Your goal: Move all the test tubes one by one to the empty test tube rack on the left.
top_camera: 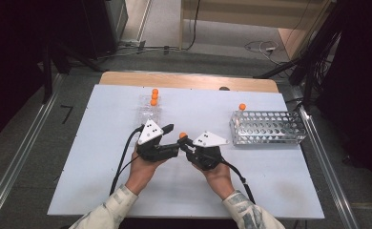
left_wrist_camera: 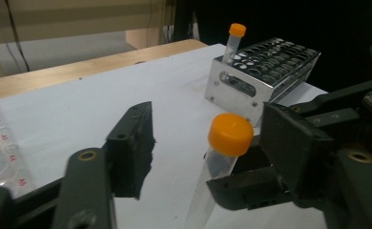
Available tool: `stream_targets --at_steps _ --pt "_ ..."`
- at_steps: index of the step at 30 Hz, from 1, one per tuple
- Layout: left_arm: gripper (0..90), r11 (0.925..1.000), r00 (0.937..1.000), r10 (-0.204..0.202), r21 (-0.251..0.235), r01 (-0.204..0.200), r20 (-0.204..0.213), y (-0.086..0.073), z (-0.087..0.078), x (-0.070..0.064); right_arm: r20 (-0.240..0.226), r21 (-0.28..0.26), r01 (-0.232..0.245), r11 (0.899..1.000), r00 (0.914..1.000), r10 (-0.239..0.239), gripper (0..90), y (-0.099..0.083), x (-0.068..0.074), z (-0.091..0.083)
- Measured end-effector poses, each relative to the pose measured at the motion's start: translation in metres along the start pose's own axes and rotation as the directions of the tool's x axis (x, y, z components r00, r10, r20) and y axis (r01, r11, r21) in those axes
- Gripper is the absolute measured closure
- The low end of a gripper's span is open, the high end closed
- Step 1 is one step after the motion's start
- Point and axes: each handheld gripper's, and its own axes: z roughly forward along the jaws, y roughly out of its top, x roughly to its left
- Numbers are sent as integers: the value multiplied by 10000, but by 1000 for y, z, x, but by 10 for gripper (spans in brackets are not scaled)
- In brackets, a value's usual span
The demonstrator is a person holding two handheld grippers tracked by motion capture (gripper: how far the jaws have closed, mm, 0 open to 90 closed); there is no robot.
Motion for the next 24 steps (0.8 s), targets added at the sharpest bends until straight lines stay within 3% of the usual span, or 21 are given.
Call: stream_targets --at_steps 9,24 --pt "628 9993 9991 374 -12 -374 221 -1 1 -4 -83 17 99 9999 9999 -99 724 0 3 1" --pt "694 9991 9990 411 93 -413 196 -4 5 -6 -87 45 -28 10000 10000 28 724 0 1 1"
